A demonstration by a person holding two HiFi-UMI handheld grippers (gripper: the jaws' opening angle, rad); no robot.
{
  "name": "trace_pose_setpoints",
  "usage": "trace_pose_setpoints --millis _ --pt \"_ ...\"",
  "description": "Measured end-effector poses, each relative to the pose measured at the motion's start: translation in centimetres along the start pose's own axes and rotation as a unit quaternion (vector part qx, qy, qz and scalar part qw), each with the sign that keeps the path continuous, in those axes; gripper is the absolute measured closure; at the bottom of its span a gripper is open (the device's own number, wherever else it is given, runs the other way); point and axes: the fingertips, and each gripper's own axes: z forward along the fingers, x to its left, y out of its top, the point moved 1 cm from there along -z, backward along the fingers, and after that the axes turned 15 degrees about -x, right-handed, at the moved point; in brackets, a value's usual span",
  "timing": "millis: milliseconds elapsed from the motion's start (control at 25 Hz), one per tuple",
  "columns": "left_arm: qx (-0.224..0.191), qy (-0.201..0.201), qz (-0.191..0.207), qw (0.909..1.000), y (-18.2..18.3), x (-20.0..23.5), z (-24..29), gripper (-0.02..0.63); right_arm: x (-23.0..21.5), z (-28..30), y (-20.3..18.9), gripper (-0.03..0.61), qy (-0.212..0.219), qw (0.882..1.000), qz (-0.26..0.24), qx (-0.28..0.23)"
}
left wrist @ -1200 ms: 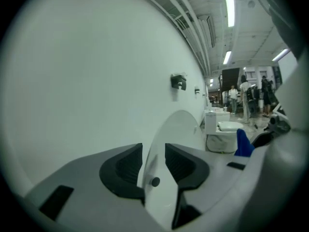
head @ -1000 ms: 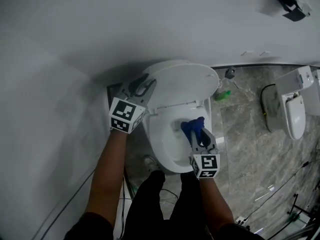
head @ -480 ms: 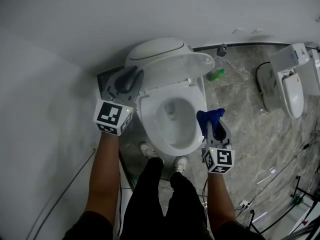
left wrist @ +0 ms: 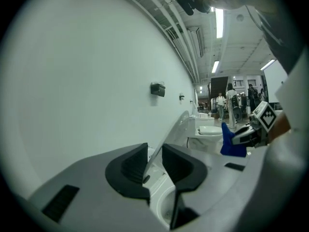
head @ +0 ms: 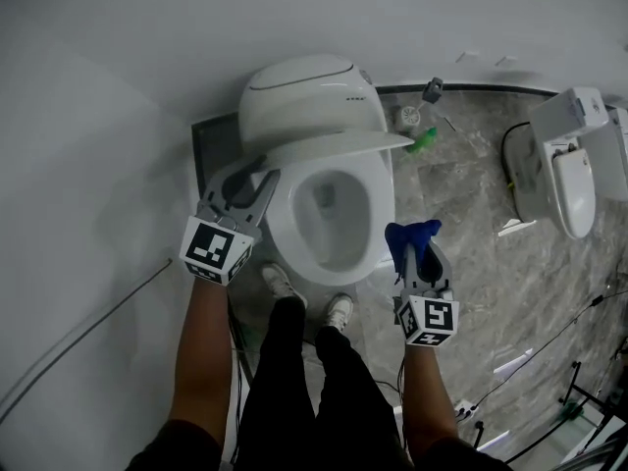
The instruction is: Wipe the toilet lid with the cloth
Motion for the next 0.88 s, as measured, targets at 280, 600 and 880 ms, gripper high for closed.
trace_pose_setpoints --millis 280,600,880 --pt "0.079 -0.032 0.062 0.9944 -3.4 -6.3 -4.6 0.512 -1.9 -4.0 -2.8 0.511 -0.001 1.000 0.003 0.024" --pt "0.185 -0.106 0.177 0.9610 -9.7 -12.9 -9.1 0.509 -1.7 -5.1 -3.1 0.511 0.018 0.999 -0.035 0.032" --pt "0.251 -0.171 0.198 0.9318 -16.2 -16.9 -12.1 0.465 -1.2 -4.5 -3.4 0.511 0.020 0.998 -0.043 0.028"
